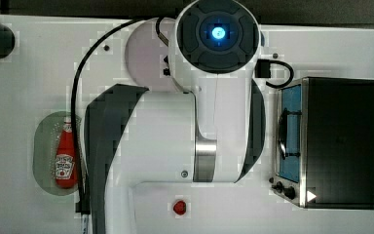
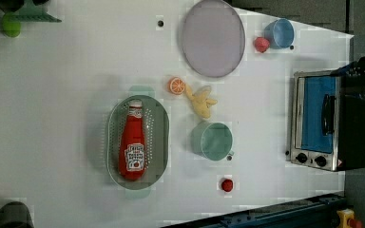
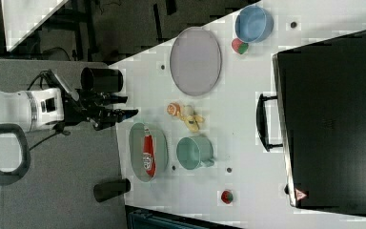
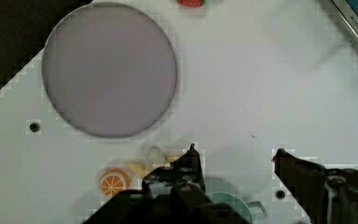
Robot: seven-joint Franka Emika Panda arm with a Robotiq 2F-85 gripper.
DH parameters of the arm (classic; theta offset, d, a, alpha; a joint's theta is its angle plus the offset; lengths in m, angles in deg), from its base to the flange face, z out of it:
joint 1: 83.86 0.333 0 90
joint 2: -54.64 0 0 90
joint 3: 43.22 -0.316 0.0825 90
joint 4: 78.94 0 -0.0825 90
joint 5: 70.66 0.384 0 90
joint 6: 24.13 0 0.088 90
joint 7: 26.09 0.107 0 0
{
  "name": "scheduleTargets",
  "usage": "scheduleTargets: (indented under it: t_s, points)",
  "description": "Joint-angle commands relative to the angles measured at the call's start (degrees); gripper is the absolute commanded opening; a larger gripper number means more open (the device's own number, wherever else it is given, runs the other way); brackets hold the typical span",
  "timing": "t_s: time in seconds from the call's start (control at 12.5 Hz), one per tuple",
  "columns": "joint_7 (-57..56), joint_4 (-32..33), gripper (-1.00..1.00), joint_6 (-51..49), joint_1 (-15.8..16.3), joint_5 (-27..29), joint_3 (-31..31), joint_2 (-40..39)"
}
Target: Pick ketchup from strainer and place it on the table
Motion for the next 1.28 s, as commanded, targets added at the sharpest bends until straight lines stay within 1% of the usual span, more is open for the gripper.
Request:
scheduleTargets:
  t_s: [0.08,0.24,0.4,0.64,1.28]
  points:
    - [3.9,4.2,0.6,-13.0,-6.0,1.1,-2.3,15.1]
    - [3.9,4.2,1.0,-11.7,-5.7,1.2,-3.2,14.8]
    - [3.9,4.2,1.0,-9.3,-4.9,1.2,-5.7,13.9]
    - [3.9,4.2,1.0,-6.0,-3.6,1.2,-11.7,11.9]
    - [4.3,4.5,1.0,-4.0,-1.9,1.1,-31.5,4.4]
